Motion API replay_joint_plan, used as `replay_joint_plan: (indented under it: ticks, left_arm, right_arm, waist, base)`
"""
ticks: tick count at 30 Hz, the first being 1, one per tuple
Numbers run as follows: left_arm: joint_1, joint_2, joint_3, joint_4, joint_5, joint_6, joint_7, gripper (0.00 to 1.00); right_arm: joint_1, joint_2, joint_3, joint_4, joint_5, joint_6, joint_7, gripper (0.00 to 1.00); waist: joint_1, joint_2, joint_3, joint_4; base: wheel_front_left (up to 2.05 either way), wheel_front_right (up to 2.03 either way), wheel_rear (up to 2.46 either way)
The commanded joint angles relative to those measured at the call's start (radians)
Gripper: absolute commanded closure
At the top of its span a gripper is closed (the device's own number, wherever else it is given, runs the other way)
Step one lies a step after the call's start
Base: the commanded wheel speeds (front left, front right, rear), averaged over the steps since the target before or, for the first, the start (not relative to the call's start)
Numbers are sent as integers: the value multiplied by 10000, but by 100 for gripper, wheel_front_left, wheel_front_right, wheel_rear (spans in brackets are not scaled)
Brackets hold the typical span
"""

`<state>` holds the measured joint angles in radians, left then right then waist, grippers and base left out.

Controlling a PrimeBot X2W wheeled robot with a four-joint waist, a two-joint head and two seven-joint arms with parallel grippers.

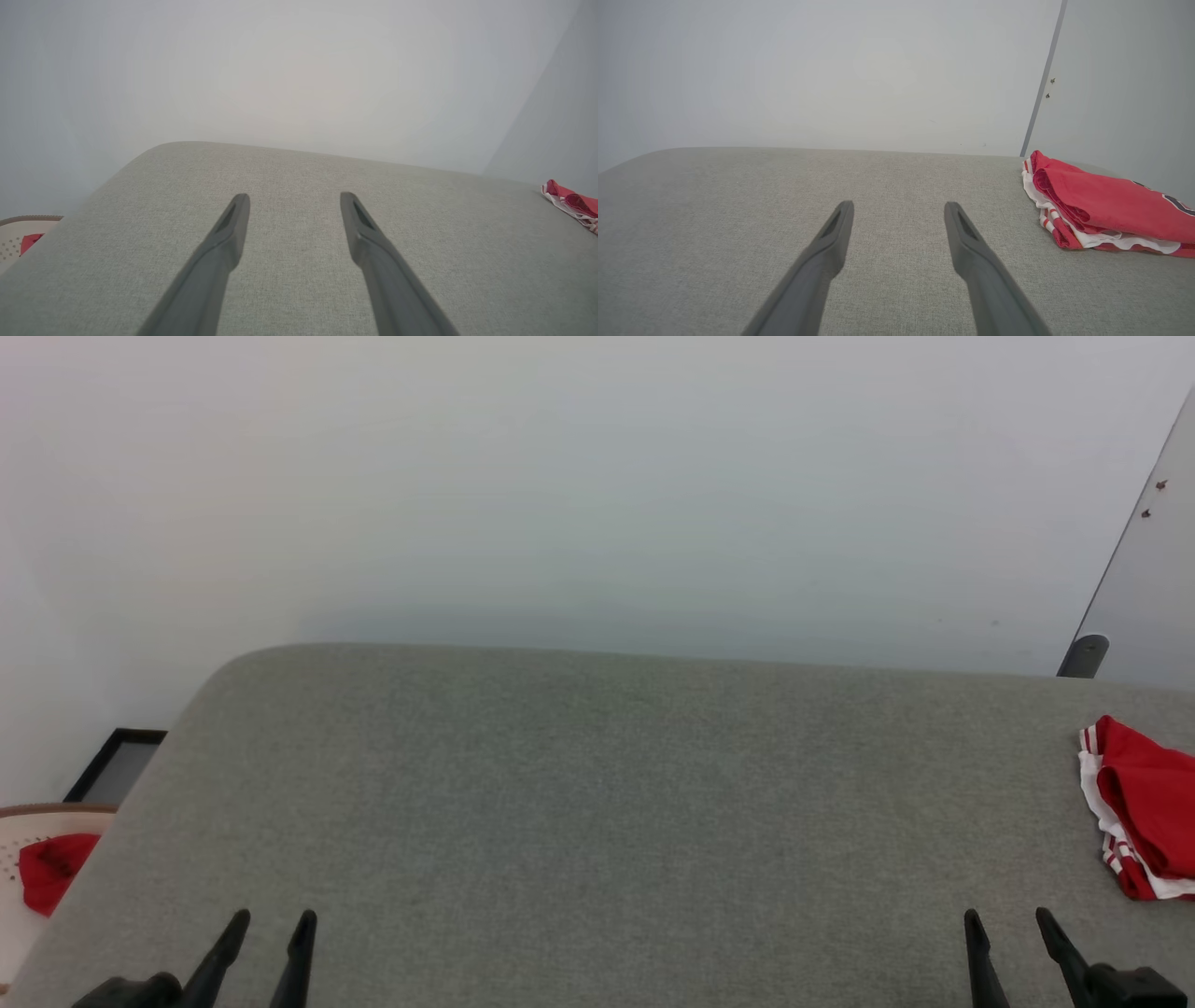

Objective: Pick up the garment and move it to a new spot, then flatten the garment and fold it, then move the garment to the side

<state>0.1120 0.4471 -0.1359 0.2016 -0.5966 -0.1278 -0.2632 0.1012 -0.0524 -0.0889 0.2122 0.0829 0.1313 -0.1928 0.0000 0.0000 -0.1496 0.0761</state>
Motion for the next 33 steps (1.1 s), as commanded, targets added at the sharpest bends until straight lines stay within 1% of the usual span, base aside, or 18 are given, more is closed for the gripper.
replay_joint_plan:
  ticks: [1, 5, 6, 12, 33]
  left_arm:
    - [-40, 56, -35, -34, -53, -40, -2, 0]
    - [9, 107, -70, -53, -67, -41, -2, 0]
    - [9, 71, -71, -16, -54, -2, 1, 100]
    - [312, -442, -267, 422, -145, 2, 35, 100]
    - [-373, -1330, 447, 430, -2731, -7, 985, 100]
  right_arm:
    - [143, 39, 35, -59, -2, -10, 26, 0]
    - [193, 38, 52, -84, 42, -10, 48, 0]
    - [106, 2, 26, -43, 28, 0, 55, 100]
    - [319, 38, -23, 507, 160, 2, 141, 100]
    - [-328, 31, -74, 427, 4067, 0, 889, 100]
  waist:
    - [0, 0, -19, -28]
    - [0, 0, -40, -63]
    - [0, 0, -39, -64]
    - [1, 0, -31, -74]
    - [1, 0, 220, -185]
  base:
    - [0, 0, 0]
    - [0, 0, 0]
    - [0, 0, 0]
    - [0, 0, 0]
    - [0, 0, 0]
